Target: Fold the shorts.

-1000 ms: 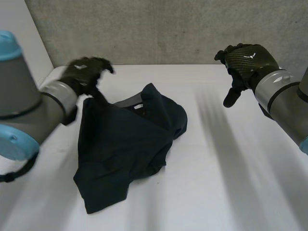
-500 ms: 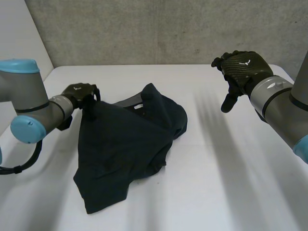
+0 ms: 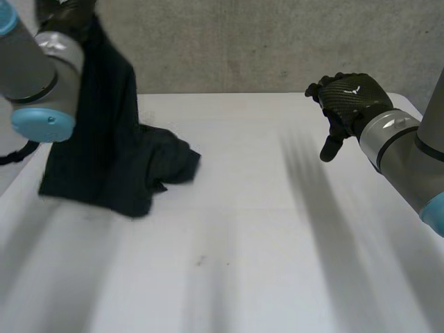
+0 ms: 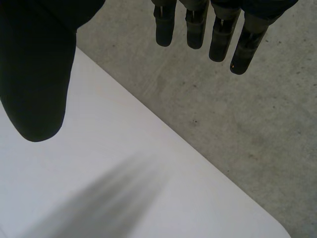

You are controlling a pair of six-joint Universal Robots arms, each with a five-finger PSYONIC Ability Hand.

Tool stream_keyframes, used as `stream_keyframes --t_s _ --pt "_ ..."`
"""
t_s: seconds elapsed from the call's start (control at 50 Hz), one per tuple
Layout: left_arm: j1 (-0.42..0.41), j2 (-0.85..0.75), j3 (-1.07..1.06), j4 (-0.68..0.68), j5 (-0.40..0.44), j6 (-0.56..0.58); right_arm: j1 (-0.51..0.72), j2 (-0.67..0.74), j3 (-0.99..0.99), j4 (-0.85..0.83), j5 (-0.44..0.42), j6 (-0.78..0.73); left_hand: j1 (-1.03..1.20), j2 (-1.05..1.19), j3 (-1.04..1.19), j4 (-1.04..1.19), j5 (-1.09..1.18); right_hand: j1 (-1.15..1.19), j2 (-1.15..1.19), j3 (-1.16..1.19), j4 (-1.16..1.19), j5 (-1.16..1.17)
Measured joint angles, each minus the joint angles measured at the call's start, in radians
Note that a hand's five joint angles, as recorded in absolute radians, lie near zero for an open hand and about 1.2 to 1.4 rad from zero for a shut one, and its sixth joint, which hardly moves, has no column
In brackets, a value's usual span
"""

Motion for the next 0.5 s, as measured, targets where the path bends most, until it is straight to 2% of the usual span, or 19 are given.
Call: stream_keyframes --t_s 0.18,0.24,0.3,0.32,0.34,0.36,0.44,0.5 --pt "-0.273 -0.002 -0.087 0.014 0.135 -0.076 -0.008 -0.011 -0.012 -0.003 0.004 0.002 0.000 0.004 0.009 0.005 0.000 0.000 0.000 0.000 0.000 0.000" --pt "-0.371 -0.031 -0.154 -0.003 0.169 -0.092 -0.013 -0.018 -0.015 -0.009 0.009 0.004 -0.033 -0.071 -0.022 -0.072 -0.013 0.000 0.000 0.000 0.000 0.000" --pt "-0.440 -0.057 -0.206 -0.013 0.189 -0.095 -0.015 -0.024 -0.016 -0.017 0.019 0.005 -0.271 -0.286 -0.226 -0.264 -0.174 0.000 0.000 0.000 0.000 0.000" --pt "-0.475 -0.073 -0.233 -0.018 0.197 -0.092 -0.015 -0.026 -0.016 -0.021 0.025 0.005 -0.499 -0.495 -0.419 -0.458 -0.386 0.000 0.000 0.000 0.000 0.000" --pt "-0.484 -0.077 -0.240 -0.020 0.198 -0.091 -0.016 -0.026 -0.016 -0.022 0.027 0.005 -0.499 -0.495 -0.419 -0.458 -0.386 0.000 0.000 0.000 0.000 0.000" --pt "-0.515 -0.091 -0.266 -0.025 0.201 -0.086 -0.016 -0.029 -0.016 -0.026 0.035 0.004 -0.670 -0.657 -0.589 -0.632 -0.564 0.000 0.000 0.000 0.000 0.000" --pt "-0.555 -0.103 -0.313 -0.039 0.191 -0.066 -0.016 -0.031 -0.015 -0.032 0.045 0.003 -0.767 -0.800 -0.733 -0.810 -0.729 0.000 0.000 0.000 0.000 0.000" --pt "-0.554 -0.085 -0.338 -0.056 0.174 -0.052 -0.016 -0.030 -0.015 -0.033 0.045 0.001 -0.868 -0.903 -0.836 -0.908 -0.830 0.000 0.000 0.000 0.000 0.000"
